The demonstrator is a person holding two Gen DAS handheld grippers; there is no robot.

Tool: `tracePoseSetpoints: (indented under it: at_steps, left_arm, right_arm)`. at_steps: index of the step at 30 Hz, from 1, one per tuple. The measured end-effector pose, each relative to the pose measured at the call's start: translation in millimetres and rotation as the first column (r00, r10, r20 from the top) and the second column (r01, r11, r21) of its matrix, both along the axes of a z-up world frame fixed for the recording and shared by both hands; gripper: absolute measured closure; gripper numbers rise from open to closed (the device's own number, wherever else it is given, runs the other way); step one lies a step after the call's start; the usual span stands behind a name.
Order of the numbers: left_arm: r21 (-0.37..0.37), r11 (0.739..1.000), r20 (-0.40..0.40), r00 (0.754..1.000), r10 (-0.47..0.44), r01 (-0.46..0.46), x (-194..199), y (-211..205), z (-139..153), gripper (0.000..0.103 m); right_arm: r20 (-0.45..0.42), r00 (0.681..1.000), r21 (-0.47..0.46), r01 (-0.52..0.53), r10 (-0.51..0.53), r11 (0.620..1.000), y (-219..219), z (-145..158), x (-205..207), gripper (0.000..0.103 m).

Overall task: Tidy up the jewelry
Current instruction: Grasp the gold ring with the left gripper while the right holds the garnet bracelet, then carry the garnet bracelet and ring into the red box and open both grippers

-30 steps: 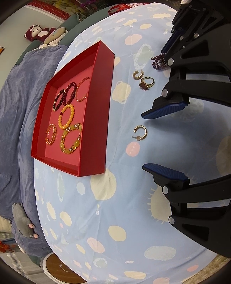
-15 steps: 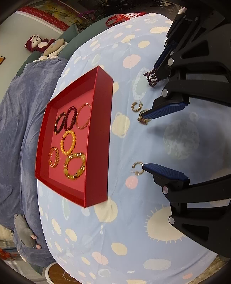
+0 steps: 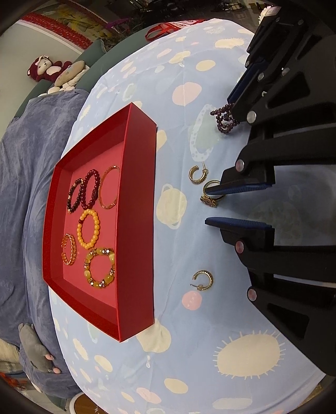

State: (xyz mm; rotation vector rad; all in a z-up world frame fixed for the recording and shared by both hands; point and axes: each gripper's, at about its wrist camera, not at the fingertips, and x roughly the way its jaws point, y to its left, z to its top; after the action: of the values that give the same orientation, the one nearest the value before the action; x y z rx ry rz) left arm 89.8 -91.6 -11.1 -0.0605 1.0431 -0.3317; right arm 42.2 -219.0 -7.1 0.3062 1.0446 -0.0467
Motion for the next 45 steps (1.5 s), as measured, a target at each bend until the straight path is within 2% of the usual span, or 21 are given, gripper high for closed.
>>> tracePoseSetpoints:
  at_steps: [7, 16, 23, 29, 39, 45]
  left_arm:
    - [-0.002, 1.0, 0.005, 1.0, -0.019, 0.019, 1, -5, -5, 0.094]
    - [-0.004, 1.0, 0.012, 1.0, -0.018, 0.018, 0, -2, -1, 0.095]
    - [-0.038, 0.999, 0.024, 1.0, 0.011, -0.01, -1, 17, 22, 0.095]
    - [-0.043, 0.999, 0.058, 0.998, 0.03, -0.028, 6, 37, 54, 0.095]
    - [-0.025, 0.999, 0.166, 0.985, 0.038, -0.035, 58, 52, 104, 0.095]
    - [-0.033, 0.998, 0.157, 0.986, 0.063, -0.059, 99, 49, 95, 0.095]
  right_arm:
    - [-0.009, 1.0, 0.007, 0.001, -0.001, 1.0, 0, -3, 0, 0.09]
    - [-0.005, 1.0, 0.009, 0.001, -0.001, 1.0, -1, -1, 0, 0.09]
    - [0.028, 1.0, 0.022, -0.005, 0.005, 1.0, 1, 14, 2, 0.09]
    - [0.086, 0.996, 0.028, -0.034, 0.031, 0.999, 7, 41, 10, 0.09]
    - [0.193, 0.975, 0.018, -0.111, 0.106, 0.994, 14, 93, 72, 0.09]
    - [0.189, 0.974, -0.009, -0.127, 0.127, 0.992, 20, 89, 117, 0.09]
